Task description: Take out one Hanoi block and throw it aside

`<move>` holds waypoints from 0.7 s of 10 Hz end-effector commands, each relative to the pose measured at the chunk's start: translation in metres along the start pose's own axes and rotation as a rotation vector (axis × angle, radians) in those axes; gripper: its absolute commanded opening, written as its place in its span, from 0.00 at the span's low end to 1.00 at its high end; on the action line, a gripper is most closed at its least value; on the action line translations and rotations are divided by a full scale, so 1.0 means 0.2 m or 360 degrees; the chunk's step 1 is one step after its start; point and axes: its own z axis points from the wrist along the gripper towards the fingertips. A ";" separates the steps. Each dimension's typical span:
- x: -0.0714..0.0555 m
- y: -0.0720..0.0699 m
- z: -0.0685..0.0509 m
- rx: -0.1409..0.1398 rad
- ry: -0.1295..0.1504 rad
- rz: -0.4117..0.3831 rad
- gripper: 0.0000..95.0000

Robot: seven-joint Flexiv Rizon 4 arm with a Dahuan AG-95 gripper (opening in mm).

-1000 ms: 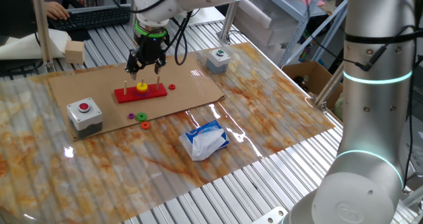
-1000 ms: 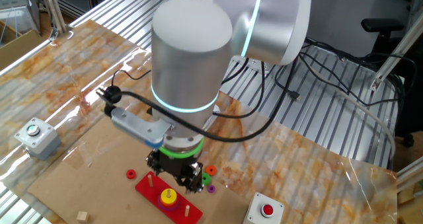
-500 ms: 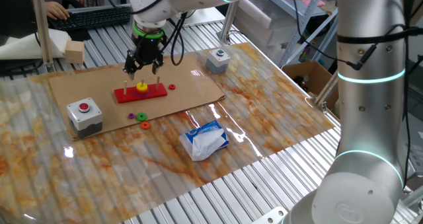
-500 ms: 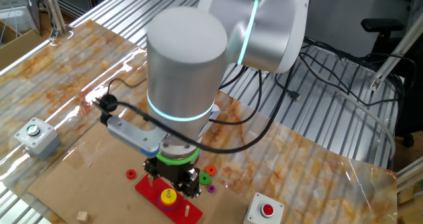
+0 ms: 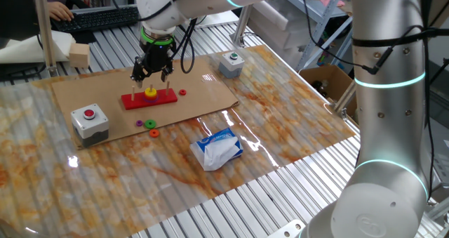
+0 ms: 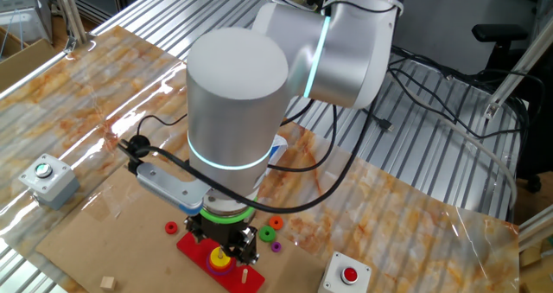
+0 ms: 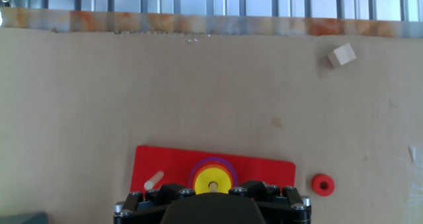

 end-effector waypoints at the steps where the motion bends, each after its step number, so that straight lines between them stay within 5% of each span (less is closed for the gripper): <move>1: 0.00 0.00 0.01 -0.0003 0.0000 0.0006 0.80; 7: 0.00 0.00 0.07 -0.0003 0.0005 0.0020 0.80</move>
